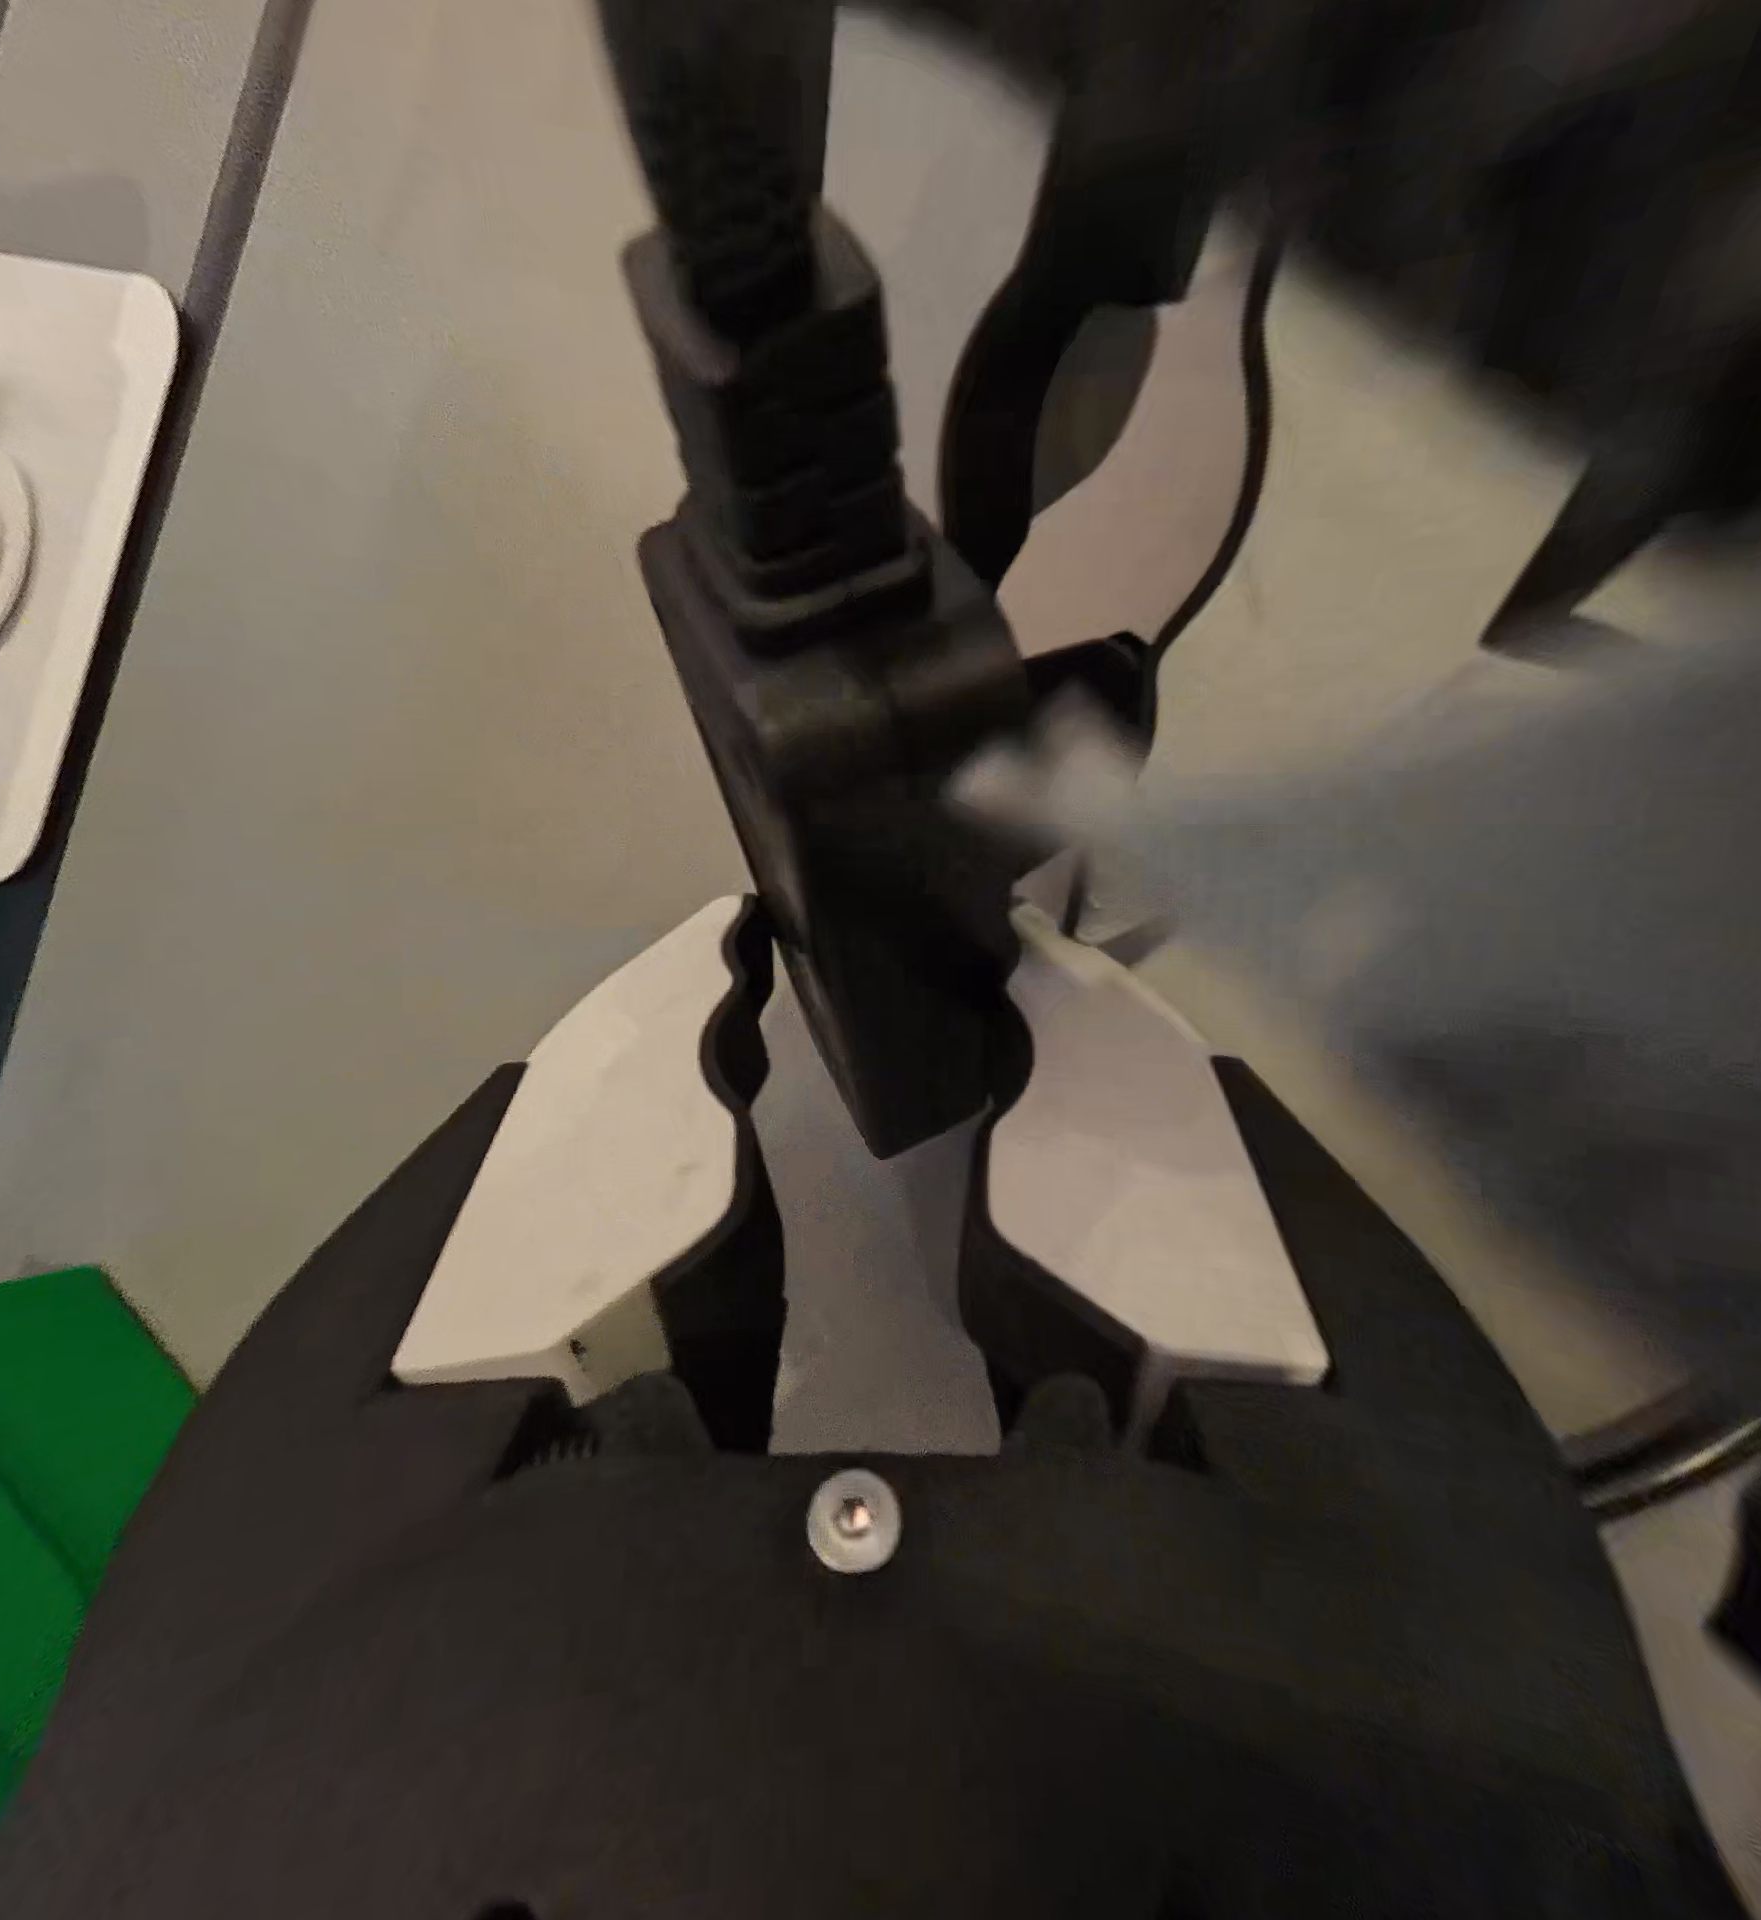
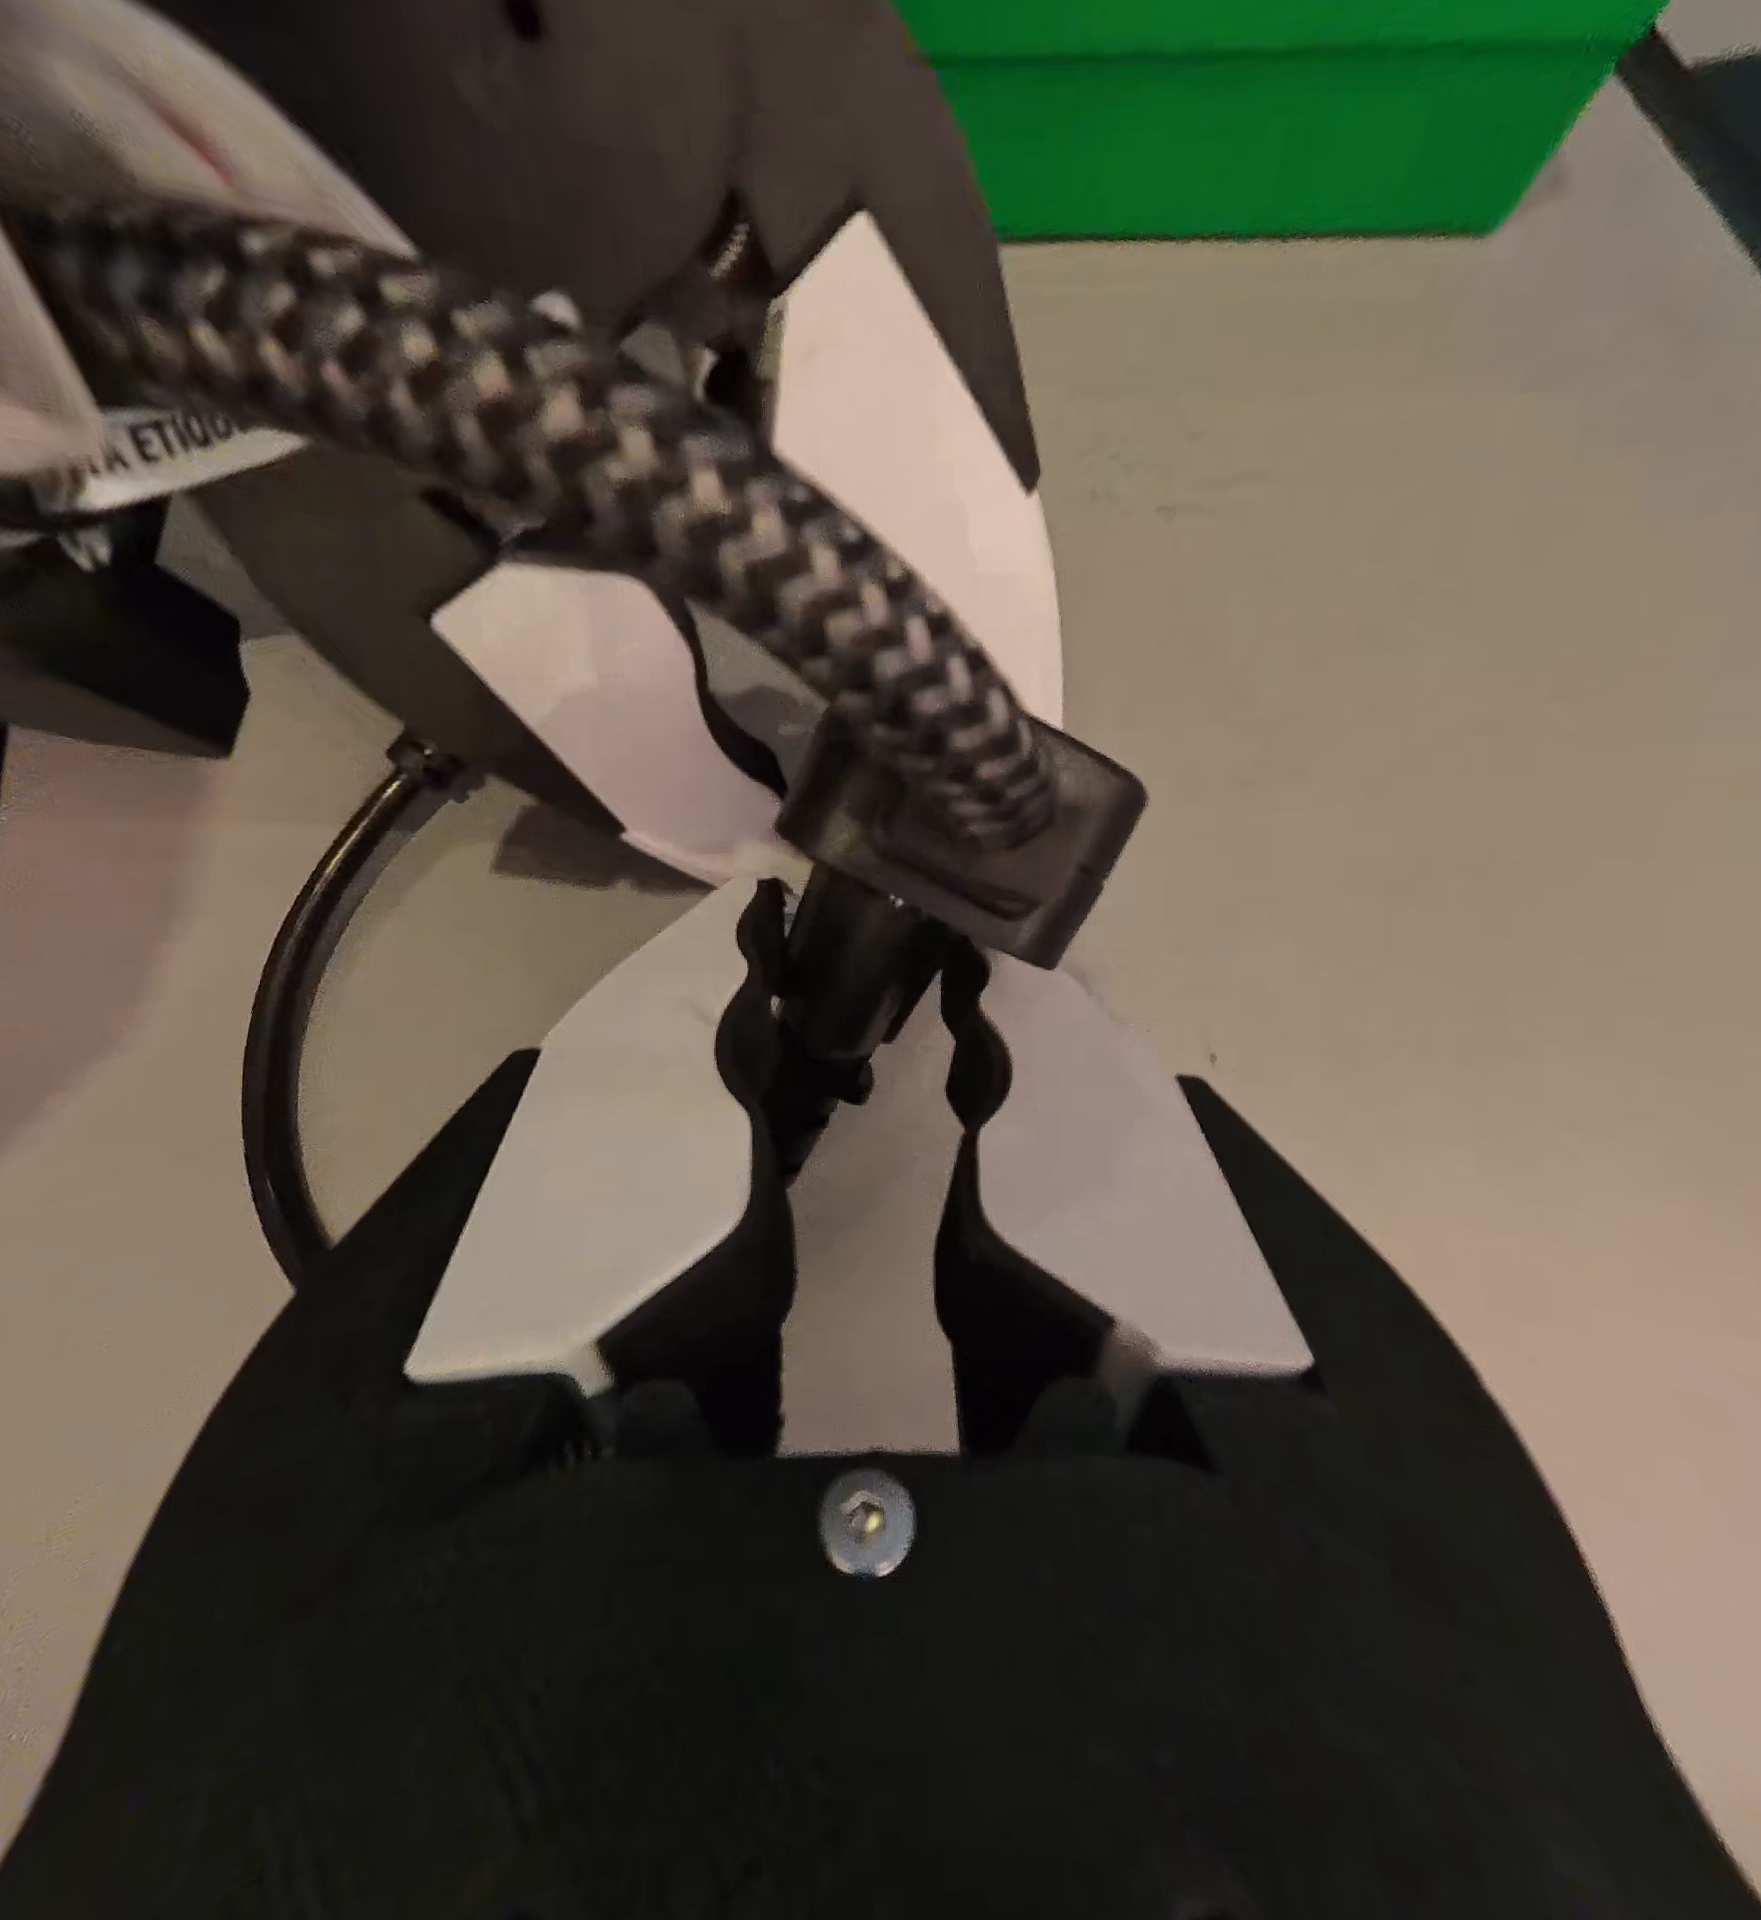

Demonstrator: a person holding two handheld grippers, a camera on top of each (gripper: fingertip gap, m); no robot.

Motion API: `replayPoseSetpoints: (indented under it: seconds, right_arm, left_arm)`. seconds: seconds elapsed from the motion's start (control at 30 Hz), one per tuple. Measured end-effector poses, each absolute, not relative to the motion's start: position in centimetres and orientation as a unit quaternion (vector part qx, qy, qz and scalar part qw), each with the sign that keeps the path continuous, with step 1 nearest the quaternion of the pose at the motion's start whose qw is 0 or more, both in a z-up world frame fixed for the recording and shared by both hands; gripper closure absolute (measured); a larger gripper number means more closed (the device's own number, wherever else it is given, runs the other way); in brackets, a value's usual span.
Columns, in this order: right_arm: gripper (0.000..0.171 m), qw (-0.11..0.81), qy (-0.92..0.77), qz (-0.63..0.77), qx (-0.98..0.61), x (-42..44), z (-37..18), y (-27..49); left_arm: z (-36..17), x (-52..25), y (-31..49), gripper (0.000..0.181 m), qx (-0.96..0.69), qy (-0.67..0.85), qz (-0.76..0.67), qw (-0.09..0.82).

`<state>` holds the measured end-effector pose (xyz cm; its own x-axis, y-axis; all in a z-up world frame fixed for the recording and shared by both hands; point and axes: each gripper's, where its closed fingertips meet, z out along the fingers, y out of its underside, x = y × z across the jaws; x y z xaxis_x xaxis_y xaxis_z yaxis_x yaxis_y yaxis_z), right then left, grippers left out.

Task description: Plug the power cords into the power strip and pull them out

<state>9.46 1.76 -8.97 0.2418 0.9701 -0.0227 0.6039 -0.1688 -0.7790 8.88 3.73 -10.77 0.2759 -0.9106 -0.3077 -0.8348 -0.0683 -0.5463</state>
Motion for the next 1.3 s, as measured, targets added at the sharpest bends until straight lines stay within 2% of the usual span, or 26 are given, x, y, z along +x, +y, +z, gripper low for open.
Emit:
replayPoseSetpoints:
  seconds: [0.13, 0.3, 0.4, 0.43, 0.57, 0.63, 0.7, 0.77, 0.83, 0.87, 1.03, 1.3]
  right_arm:
    - [0.138, 0.356, -0.589, 0.282, -0.669, 9.4, -8.2, 0.8]
    - [0.138, 0.361, -0.587, 0.282, -0.668, 9.3, -8.0, 1.0]
    - [0.140, 0.370, -0.580, 0.311, -0.656, 9.3, -7.1, 0.3]
    - [0.141, 0.370, -0.582, 0.311, -0.654, 9.4, -7.0, 0.1]
    - [0.141, 0.371, -0.624, 0.252, -0.639, 8.9, -6.8, -0.3]
    - [0.141, 0.369, -0.650, 0.206, -0.632, 8.3, -6.8, -0.3]
    - [0.141, 0.366, -0.670, 0.157, -0.626, 7.8, -6.9, 0.0]
    - [0.141, 0.362, -0.681, 0.111, -0.626, 8.0, -7.3, 0.6]
    - [0.142, 0.386, -0.657, 0.122, -0.636, 7.8, -6.9, 1.0]
    - [0.142, 0.403, -0.634, 0.139, -0.645, 7.8, -6.6, 1.4]
    - [0.145, 0.428, -0.581, 0.181, -0.669, 8.0, -7.7, 1.8]
    - [0.145, 0.527, -0.573, 0.035, -0.627, 8.1, -7.8, 1.8]
  left_arm:
    - [-10.0, 9.3, 2.4, 0.136, -0.705, 0.619, -0.128, 0.320]
    - [-9.7, 9.0, 2.4, 0.135, -0.709, 0.619, -0.119, 0.317]
    - [-8.4, 8.9, 1.1, 0.131, -0.708, 0.605, -0.191, 0.310]
    - [-7.7, 8.8, 0.7, 0.127, -0.706, 0.598, -0.221, 0.309]
    - [-4.7, 9.6, -0.5, 0.075, -0.674, 0.586, -0.326, 0.310]
    - [-4.2, 10.4, -1.1, 0.084, -0.655, 0.609, -0.327, 0.305]
    - [-4.3, 11.0, -1.5, 0.111, -0.633, 0.635, -0.321, 0.304]
    - [-4.6, 10.8, -0.9, 0.115, -0.633, 0.634, -0.316, 0.312]
    - [-4.0, 10.5, -0.4, 0.123, -0.629, 0.607, -0.345, 0.342]
    - [-3.4, 10.3, -0.1, 0.133, -0.622, 0.586, -0.368, 0.367]
    - [-3.9, 9.2, 0.6, 0.133, -0.620, 0.514, -0.442, 0.396]
    - [-4.4, 8.7, 0.3, 0.125, -0.629, 0.486, -0.444, 0.413]
